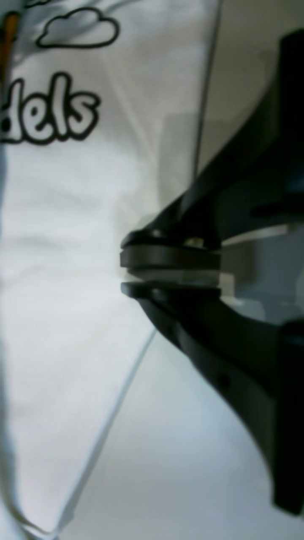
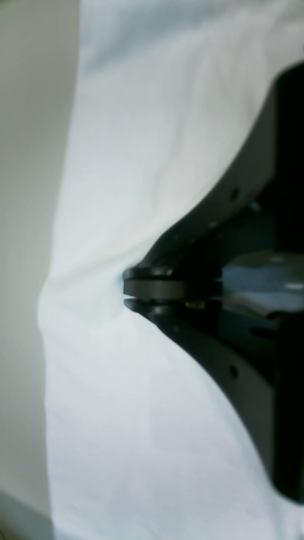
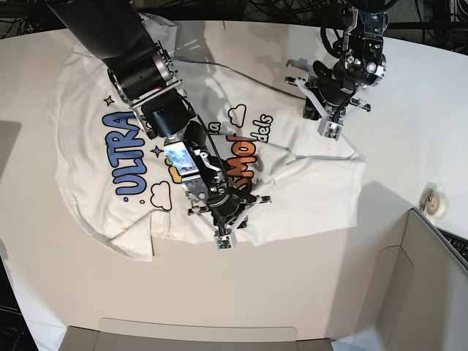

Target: Layout the t-shirt on the table in an organized manner, then fold the t-shirt properly

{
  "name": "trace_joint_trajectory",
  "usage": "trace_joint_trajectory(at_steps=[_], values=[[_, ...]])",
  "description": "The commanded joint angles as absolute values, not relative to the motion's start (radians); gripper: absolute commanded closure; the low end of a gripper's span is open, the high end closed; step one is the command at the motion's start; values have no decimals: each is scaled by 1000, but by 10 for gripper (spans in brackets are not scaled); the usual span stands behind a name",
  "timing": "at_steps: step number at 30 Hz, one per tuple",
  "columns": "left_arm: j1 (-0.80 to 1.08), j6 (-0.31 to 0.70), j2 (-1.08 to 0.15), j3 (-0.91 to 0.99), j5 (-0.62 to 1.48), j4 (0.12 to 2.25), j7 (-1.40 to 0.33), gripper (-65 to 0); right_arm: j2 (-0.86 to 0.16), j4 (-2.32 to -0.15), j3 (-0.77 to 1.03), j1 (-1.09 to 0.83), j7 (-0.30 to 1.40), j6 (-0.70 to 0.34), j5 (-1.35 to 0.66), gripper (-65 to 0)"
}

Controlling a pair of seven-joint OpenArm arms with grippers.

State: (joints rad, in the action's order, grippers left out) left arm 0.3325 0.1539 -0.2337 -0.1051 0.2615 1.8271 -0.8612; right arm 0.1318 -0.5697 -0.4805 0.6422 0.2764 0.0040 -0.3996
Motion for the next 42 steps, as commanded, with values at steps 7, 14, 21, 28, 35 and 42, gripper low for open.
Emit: trace_joint_trajectory(at_steps=[7,14,21,28,35,42], values=[[467,153,-243,-108,249,2017,-1029,-50,53,-570,-475,667,309,54,-398,0],[526,153,-285,-97,249,2086,-1035,-50,45,-573,-473,662,309,56,-400,0],[518,153,-325,36,251,2084,-940,-50,44,-579,-473,648,309,56,-401,0],[257,154,-354,143,255,1934,-917,-54,59,-619,-475,608,309,54,-394,0],[42,154,-371,148,384,1699,-997,-228,53,-702,-478,565,314,53,-392,0],[-61,154,-433,151,619,1506,-1043,-276,53,-705,-479,549,312,47,-392,0]])
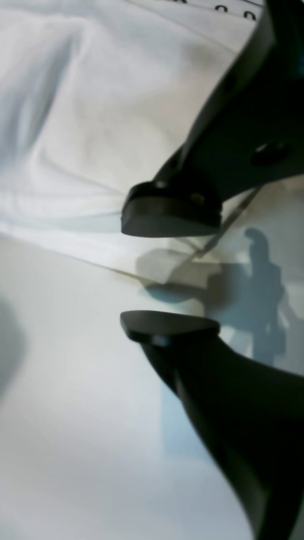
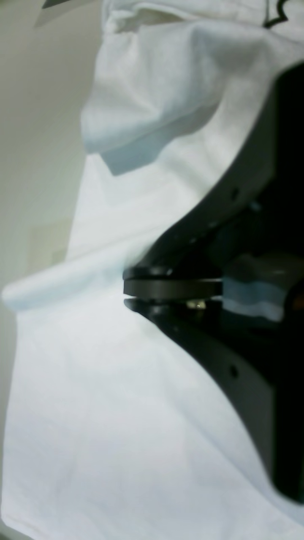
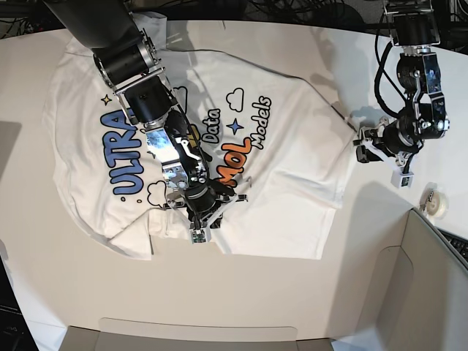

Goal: Layout the t-shirt on the table in an organized manner, then fold the t-shirt properly
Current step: 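Grasp the shirt edge with the left gripper and pull it outward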

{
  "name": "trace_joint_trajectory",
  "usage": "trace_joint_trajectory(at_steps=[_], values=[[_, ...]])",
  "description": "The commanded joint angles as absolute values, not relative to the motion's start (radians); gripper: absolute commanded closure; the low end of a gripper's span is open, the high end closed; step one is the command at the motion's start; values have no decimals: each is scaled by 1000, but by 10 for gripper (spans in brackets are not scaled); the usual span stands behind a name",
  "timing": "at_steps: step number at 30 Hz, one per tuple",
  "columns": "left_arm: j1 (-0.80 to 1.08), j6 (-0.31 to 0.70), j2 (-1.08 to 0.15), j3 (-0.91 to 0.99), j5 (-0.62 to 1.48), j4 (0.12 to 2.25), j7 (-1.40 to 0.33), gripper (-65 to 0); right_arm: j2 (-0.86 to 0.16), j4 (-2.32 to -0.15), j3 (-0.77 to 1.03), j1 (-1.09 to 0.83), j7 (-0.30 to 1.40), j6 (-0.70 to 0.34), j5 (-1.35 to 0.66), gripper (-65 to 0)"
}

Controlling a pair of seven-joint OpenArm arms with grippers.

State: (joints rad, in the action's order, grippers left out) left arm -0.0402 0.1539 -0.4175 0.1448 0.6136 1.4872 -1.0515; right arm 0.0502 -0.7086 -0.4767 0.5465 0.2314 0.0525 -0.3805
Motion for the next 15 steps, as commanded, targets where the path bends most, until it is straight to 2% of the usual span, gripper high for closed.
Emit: trace_joint_trajectory(at_steps=[1,8,12,15], values=[[-91,154,-435,151,625,1458,-1030,-274,53,-705,-481,542,312,47,-392,0],[-275,160,-447,143,680,1150,-1015,-247,36,-705,-481,529,312,47,-392,0],[-292,170,-470,140,783,1075,-1029,-248,36,-705,-481,524,314,47,-392,0],[-286,232,-478,77,823,1072,-1046,-248,35,-704,-481,522,315,47,-392,0]])
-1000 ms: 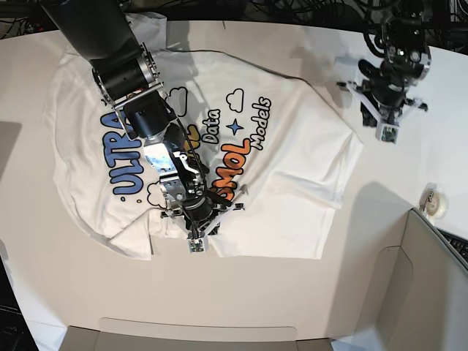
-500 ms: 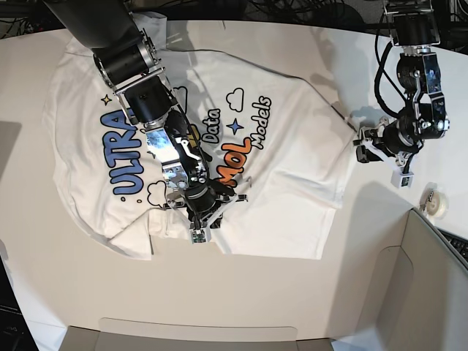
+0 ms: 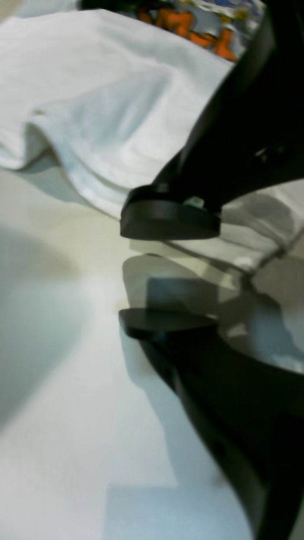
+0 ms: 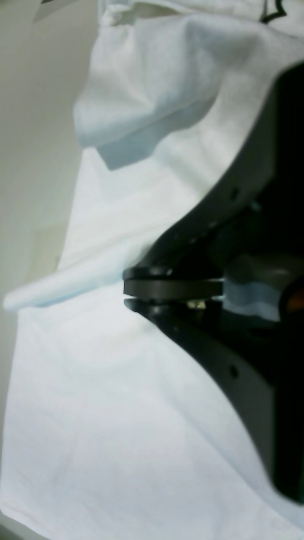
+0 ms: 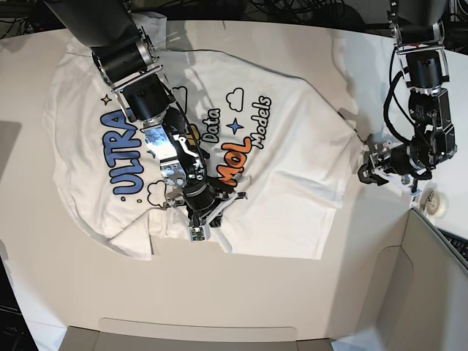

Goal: Layout the t-shirt on the table in an organized manner, then fold the t-shirt properly
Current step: 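Grasp the shirt edge with the left gripper and pull it outward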

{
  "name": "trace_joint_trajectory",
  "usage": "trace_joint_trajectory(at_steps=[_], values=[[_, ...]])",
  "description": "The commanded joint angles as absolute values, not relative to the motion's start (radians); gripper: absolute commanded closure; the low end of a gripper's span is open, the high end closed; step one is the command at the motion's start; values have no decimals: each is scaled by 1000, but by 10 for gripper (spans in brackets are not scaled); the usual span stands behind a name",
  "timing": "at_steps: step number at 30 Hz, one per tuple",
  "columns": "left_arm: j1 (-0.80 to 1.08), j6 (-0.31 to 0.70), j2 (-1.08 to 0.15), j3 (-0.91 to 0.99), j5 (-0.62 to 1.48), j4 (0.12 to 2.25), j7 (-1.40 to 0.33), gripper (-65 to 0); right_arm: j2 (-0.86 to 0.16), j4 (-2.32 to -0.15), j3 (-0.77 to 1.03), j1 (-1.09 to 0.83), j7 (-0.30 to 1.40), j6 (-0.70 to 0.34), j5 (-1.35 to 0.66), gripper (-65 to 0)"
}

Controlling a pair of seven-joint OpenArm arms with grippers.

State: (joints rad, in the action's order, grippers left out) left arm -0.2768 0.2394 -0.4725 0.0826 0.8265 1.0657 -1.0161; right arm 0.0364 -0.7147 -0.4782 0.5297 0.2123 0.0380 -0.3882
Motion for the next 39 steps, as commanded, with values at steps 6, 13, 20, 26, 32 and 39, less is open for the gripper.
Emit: trace_joint_trajectory(at_steps=[6,13,20,26,32,39], values=[[-170,246,-476,-2,823,1075,-1040,-243,35,-702,-483,521,315,47,-392,0],[-105,246,-510,-131,820,1075,-955,-209,35,-700,-483,521,315,45,-392,0],[-93,246,-558,-174,822,1130,-949,-204,21,-699,-483,513,315,45,-392,0],[-68,248,-616,-171,865,1325,-966,-207,16,-699,-483,510,315,45,-392,0],[-70,249,-634,-171,977,1402,-1032,-259,13,-699,-483,507,315,45,-392,0],[-71,249,-653,-139,995,1443,-1038,-265,15,-700,-483,501,315,45,-392,0]])
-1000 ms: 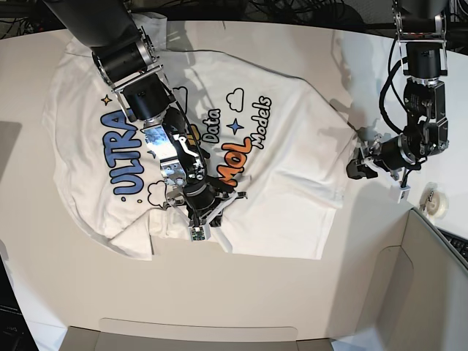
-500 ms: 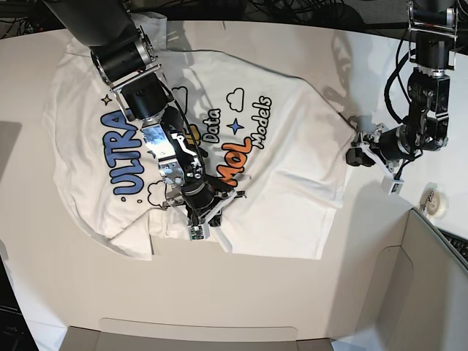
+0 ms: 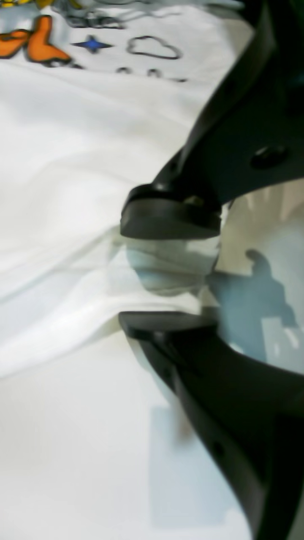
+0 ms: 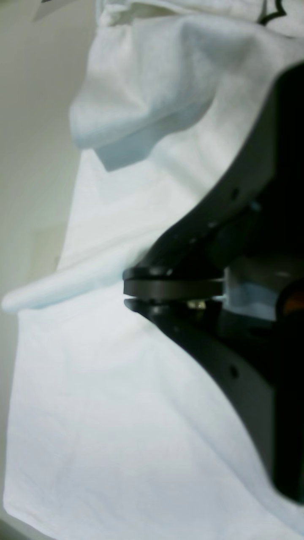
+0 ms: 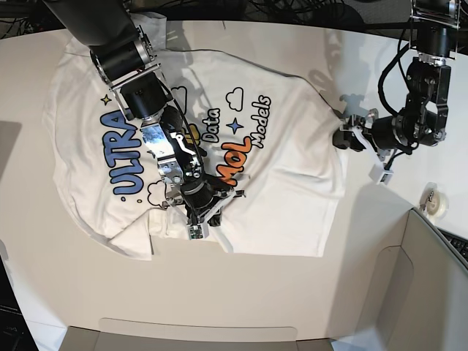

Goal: Layout the t-shirt on the table in an organized manner, then fold the t-shirt properly
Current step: 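Grasp the shirt edge with the left gripper and pull it outward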

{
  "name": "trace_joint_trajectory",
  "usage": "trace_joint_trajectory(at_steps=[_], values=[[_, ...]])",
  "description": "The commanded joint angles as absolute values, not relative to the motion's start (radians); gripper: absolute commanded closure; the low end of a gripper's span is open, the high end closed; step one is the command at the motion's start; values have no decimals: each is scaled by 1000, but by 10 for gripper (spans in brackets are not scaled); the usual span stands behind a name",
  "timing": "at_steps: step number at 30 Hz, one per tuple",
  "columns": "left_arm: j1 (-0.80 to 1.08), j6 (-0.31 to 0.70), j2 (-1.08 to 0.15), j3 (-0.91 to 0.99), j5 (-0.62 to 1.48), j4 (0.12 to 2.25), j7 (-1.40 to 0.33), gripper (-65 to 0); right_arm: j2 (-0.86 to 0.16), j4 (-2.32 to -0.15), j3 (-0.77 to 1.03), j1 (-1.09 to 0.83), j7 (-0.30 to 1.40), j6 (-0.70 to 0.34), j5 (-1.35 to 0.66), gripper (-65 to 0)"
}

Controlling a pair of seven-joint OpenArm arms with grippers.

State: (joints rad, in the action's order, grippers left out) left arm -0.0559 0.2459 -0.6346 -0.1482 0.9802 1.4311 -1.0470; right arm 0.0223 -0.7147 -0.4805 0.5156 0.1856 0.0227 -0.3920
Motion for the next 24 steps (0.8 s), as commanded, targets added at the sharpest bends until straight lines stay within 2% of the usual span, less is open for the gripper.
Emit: trace_joint_trajectory(at_steps=[1,6,10,15,19,24], values=[[-70,251,-651,-140,993,1442,-1036,-265,15,-700,-483,501,315,45,-392,0],[-62,251,-650,-140,993,1399,-1027,-253,13,-699,-483,499,315,45,-392,0],[-62,303,-651,-140,977,1342,-1026,-146,13,-699,-483,499,315,45,-392,0],[-58,314,-650,-140,881,1339,-1026,-5,13,-699,-483,499,315,45,-392,0],[-25,315,-657,-131,883,1400,-1035,0,13,-699,-483,503,315,45,-392,0],[97,315,-700,-16,883,1662,-1073,0,-1,-697,-483,504,315,45,-392,0]])
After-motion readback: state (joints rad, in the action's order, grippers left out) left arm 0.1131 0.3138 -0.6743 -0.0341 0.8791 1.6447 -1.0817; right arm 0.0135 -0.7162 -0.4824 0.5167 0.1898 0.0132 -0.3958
